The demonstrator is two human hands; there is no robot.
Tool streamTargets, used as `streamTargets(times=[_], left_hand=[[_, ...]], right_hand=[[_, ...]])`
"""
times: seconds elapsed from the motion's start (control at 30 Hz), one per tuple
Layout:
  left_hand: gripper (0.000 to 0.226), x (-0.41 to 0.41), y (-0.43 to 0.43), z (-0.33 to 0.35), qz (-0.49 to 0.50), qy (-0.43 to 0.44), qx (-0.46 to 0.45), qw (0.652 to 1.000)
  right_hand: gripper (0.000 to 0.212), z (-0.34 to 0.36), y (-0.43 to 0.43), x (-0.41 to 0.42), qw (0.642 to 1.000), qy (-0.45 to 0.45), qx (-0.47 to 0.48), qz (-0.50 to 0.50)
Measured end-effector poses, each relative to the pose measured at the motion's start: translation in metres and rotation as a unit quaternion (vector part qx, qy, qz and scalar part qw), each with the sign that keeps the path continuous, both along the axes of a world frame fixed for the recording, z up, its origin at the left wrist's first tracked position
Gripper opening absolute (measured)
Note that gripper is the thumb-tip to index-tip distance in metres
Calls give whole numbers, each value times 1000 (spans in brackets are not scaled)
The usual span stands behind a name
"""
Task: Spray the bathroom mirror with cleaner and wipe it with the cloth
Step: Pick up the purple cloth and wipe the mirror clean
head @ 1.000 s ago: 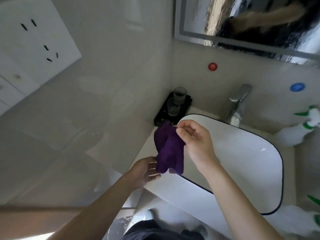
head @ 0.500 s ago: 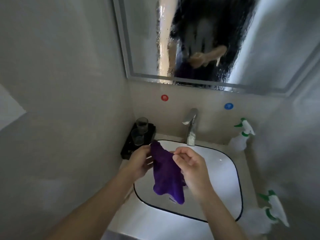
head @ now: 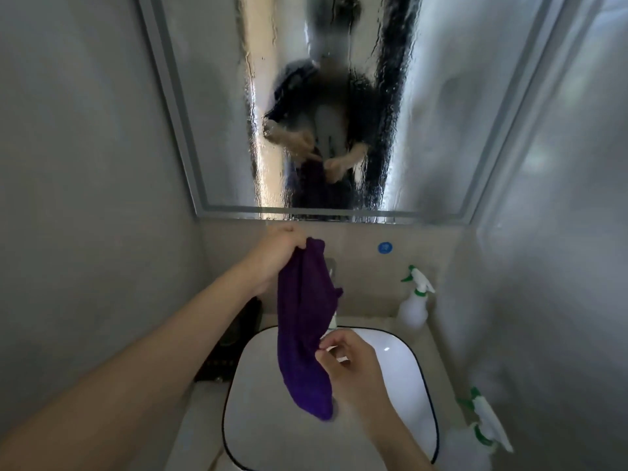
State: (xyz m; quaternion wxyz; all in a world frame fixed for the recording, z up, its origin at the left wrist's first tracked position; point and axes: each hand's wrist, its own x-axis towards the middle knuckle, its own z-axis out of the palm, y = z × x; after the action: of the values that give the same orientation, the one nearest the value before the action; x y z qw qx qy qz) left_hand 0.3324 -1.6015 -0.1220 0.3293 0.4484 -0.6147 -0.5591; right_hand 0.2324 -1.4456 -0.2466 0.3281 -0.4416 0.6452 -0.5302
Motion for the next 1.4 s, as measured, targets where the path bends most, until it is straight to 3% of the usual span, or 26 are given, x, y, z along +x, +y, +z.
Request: streamTargets(times=[0.23, 0.37, 0.5, 0.57, 0.67, 0.7, 0.77, 0.8, 0.87, 0.9, 1.0, 1.13, 1.23, 1.27, 1.33, 1.4], left_hand=[[27, -20, 16, 79, -64, 44, -33, 996], [33, -25, 24, 95, -166, 91, -12, 982], [34, -27, 26, 105, -201, 79, -98, 972], [36, -29, 30, 114, -221, 74, -156, 960], [37, -32, 37, 127, -235, 74, -224, 943], [37, -32, 40, 132, -239, 76, -240, 938], [35, -34, 46, 141, -249, 79, -266, 928], [34, -35, 48, 145, -250, 80, -275, 925], [32, -37, 48, 150, -238, 83, -295, 922], [31, -38, 46, 151, -226, 81, -310, 920], [22, -42, 35, 151, -172, 56, -357, 916], [6, -47, 24, 143, -131, 12, -358, 924], [35, -48, 16, 138, -107, -41, -345, 932], [39, -48, 14, 138, -103, -50, -336, 935], [33, -49, 16, 141, -121, -35, -270, 955], [21, -53, 16, 145, -143, 3, -174, 974]], right_hand=[[24, 17, 0, 3, 999, -39, -15, -6], [31, 23, 2, 3, 995, -95, -35, -18], [17, 41, 11, -5, 980, -166, -106, -25], [23, 50, 15, -12, 975, -92, -168, -114], [37, 68, 19, -32, 933, 76, -243, -255], [42, 77, 20, -38, 929, 118, -242, -254], [60, 93, 17, -49, 958, 131, -177, -183], [54, 101, 15, -53, 972, 104, -155, -142], [11, 111, 12, -54, 985, 22, -157, -72], [9, 115, 12, -52, 984, 2, -166, -65], [33, 123, 19, -49, 979, -27, -195, -45], [60, 140, 25, -50, 974, 1, -225, -4], [74, 153, 27, -64, 968, -4, -249, -6], [64, 156, 27, -71, 968, -13, -251, -11], [23, 163, 26, -84, 969, -15, -244, -34], [16, 168, 22, -97, 970, -21, -236, -60]])
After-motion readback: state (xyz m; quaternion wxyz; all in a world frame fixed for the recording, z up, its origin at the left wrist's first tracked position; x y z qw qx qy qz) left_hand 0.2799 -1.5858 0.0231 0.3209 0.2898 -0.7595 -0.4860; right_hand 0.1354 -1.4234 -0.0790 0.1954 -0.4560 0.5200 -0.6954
